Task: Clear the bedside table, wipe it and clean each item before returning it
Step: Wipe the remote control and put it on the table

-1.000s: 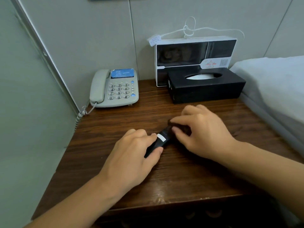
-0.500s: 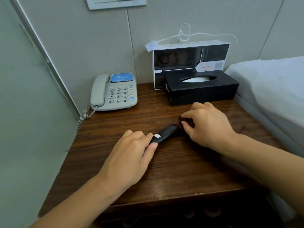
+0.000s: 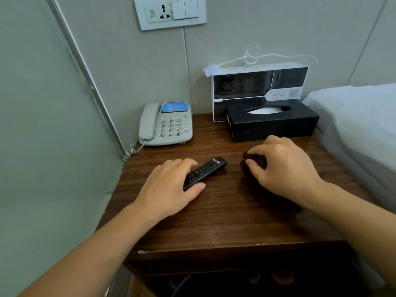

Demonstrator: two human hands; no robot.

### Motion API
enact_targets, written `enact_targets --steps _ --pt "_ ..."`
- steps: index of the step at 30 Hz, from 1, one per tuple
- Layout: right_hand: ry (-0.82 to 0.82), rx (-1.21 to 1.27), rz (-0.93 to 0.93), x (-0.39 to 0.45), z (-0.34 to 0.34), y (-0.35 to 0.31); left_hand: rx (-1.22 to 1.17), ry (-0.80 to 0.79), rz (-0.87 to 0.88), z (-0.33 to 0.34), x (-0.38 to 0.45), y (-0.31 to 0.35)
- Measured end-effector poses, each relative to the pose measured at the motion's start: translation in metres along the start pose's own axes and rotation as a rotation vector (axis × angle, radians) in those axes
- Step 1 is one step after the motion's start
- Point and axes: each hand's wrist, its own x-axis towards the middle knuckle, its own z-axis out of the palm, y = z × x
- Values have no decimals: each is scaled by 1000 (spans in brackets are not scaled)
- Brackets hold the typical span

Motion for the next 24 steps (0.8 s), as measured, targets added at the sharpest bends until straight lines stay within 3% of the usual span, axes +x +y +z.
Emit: enact_targets --steps 7,11,15,20,23,24 --pt "-5 -15 -17 -1 -3 -1 -10 -91 -120 -15 2 -20" --pt "3 -2 5 3 -5 3 218 -183 -11 -32 -2 -51" --pt "-47 37 -13 1 -5 1 145 -223 30 -36 -12 -72" --pt "-35 40 -34 3 -5 -3 207 -130 40 -31 -15 -68" --pt "-34 28 -30 4 -4 -4 113 44 -142 -27 -20 -37" --pt "-35 31 -29 3 -3 -5 116 27 -204 -27 -22 -22"
